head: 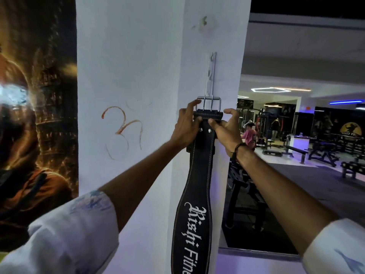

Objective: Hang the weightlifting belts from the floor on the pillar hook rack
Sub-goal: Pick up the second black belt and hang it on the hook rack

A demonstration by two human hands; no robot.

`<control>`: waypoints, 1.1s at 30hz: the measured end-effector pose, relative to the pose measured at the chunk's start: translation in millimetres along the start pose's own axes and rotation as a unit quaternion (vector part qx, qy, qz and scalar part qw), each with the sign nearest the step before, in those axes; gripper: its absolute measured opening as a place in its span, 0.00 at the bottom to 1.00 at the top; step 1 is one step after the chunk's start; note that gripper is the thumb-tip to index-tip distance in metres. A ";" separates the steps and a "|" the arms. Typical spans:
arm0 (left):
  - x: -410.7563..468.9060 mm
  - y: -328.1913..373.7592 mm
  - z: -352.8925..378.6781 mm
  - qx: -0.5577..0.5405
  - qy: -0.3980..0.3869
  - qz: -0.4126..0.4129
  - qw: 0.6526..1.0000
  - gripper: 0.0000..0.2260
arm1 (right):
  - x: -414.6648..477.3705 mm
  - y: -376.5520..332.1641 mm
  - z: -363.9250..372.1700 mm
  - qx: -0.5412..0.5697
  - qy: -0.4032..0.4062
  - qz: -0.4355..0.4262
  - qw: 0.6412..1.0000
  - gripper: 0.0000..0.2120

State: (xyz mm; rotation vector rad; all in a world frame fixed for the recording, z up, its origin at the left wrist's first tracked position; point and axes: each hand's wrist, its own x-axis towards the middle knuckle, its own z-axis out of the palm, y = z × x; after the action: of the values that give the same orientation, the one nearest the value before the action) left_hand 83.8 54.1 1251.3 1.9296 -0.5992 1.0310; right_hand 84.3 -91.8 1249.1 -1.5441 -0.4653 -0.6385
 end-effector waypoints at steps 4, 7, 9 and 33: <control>15.5 -5.1 7.7 -0.004 -0.046 -0.035 0.998 0.23 | 3.4 -1.8 -7.8 -0.063 -0.011 -0.045 0.997 0.23; 25.2 -9.6 16.2 -0.010 -0.055 -0.026 0.998 0.21 | 10.8 0.0 -8.7 -0.135 0.020 -0.087 0.987 0.26; 28.8 -14.6 20.9 -0.018 -0.052 -0.031 0.998 0.21 | 19.0 3.6 -7.7 -0.175 0.025 -0.108 0.978 0.27; 115.2 -51.6 57.3 -0.009 0.029 -0.068 0.997 0.19 | 133.5 26.5 -2.3 -0.179 -0.024 -0.069 0.981 0.24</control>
State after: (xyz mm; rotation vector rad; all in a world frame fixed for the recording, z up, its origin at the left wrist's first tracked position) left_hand 208.5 30.3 1306.9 1.8893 -0.4373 0.9889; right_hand 202.4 -107.5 1315.1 -1.8818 -0.5177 -0.8267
